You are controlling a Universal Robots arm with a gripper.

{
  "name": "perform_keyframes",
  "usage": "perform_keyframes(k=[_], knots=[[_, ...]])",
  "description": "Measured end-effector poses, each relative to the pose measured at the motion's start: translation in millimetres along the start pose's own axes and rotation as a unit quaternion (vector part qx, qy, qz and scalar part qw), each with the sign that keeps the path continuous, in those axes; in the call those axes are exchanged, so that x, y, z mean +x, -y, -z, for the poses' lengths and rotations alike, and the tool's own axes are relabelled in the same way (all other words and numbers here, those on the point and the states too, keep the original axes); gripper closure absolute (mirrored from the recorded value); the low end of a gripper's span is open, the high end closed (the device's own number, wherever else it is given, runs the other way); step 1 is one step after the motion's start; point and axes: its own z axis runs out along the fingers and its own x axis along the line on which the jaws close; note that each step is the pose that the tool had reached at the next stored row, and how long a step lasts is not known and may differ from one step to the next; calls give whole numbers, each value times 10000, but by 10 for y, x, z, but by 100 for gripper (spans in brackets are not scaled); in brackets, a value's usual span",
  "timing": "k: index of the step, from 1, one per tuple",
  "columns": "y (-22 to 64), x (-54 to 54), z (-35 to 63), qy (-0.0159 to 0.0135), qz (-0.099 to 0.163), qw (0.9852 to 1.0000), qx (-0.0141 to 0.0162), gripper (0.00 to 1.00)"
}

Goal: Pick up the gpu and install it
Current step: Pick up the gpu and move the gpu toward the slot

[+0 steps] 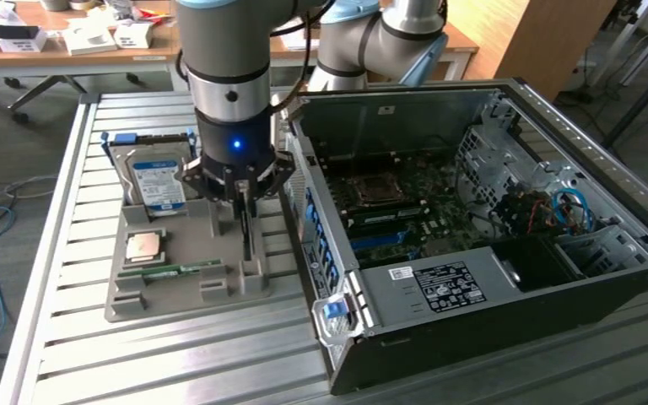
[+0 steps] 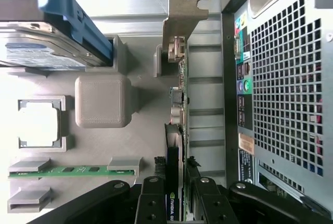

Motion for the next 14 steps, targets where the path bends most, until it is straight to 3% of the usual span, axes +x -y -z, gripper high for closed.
perform_keyframes(k=[14], knots=[[-26,-13,486,-2,23,10000,-15,74]])
